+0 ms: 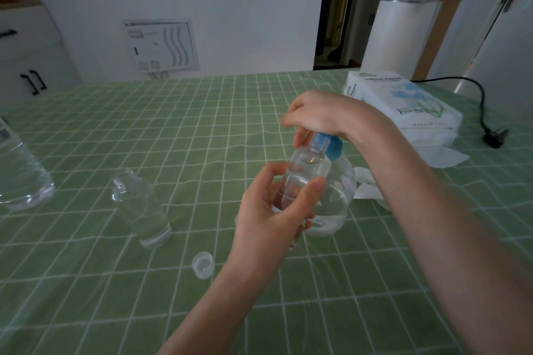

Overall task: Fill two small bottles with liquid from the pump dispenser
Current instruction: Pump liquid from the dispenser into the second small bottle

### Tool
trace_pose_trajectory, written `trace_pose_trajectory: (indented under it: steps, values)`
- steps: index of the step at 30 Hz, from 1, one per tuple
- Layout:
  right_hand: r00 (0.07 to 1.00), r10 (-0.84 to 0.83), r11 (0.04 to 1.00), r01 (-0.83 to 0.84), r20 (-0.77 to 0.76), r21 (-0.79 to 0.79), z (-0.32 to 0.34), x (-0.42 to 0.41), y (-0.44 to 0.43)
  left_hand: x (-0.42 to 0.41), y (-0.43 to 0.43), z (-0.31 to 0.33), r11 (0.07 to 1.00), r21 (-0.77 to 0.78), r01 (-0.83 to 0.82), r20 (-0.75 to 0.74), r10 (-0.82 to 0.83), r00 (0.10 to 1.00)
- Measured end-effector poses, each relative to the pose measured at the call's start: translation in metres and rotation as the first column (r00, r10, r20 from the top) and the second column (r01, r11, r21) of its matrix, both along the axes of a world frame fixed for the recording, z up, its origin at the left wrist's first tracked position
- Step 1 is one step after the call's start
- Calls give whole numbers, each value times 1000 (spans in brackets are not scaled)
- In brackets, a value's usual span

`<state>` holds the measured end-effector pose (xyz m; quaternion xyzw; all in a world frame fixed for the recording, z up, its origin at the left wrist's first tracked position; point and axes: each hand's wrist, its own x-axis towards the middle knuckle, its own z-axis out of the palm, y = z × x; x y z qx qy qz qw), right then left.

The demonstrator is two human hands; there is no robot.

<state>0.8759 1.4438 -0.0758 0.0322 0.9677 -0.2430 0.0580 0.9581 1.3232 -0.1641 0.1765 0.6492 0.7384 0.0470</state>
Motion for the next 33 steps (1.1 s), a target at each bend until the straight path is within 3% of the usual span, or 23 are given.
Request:
trace_pose_trajectory:
  steps: [27,33]
  values:
    - [999,16,999,-15,-31,34,8,-1,2,0,0,2,1000,19,12,-3,-12,1000]
    - [999,40,997,-42,-33,-59,7,0,3,-1,-1,0,1000,18,16,-23,-15,1000]
